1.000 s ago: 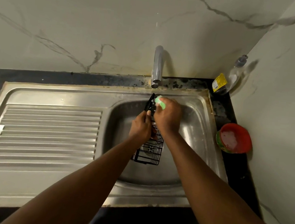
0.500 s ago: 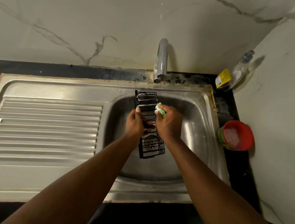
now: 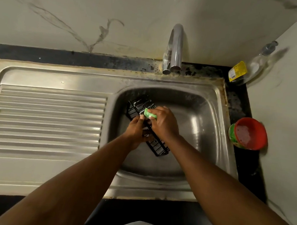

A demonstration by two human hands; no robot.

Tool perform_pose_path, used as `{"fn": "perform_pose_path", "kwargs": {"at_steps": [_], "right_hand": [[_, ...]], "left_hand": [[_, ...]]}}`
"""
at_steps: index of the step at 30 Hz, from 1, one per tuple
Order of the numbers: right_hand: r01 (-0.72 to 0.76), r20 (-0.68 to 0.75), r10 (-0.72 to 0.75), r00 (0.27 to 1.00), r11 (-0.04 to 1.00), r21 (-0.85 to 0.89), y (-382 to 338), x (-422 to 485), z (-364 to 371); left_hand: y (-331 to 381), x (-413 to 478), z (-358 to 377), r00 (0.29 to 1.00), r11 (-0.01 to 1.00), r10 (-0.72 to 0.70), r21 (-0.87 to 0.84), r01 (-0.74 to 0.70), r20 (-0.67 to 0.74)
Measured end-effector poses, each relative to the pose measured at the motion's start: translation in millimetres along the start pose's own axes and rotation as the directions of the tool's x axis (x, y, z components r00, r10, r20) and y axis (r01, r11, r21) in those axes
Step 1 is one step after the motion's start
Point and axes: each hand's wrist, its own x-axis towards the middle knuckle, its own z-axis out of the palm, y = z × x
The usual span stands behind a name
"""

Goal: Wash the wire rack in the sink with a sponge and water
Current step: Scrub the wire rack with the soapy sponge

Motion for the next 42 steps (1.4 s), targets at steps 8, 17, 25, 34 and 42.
{"fn": "perform_pose_path", "kwargs": {"at_steps": [8,17,25,34,42], "right_hand": [[-0.18,-0.028,0.183,0.983,0.98,0.081,5,16,12],[-0.117,-0.034,0.119,0.992,0.991,0.06,22,10,1],[0.144,0.069,-0.155,0.986,0.979,0.143,0,-49,8],[-0.043,-0.084,0.06,0.995,0.981,0.191,23,-34,0],[-0.24,-0.195,0.25,0.948,0.968,0.077,42,-38,4]], "left_hand": [[-1,8,-13,1.0,0.999,-0.024,0.039,0.025,-0.016],[0,8,-11,0.998,0.998,0.006,0.067,-0.001,-0.069],[-6,11,-5,0.992,0.996,0.048,0.082,-0.038,-0.116],[0,16,5,0.988,0.998,0.014,0.055,-0.006,-0.156],[2,9,16,0.985,1.0,-0.014,0.002,0.015,-0.17]]}}
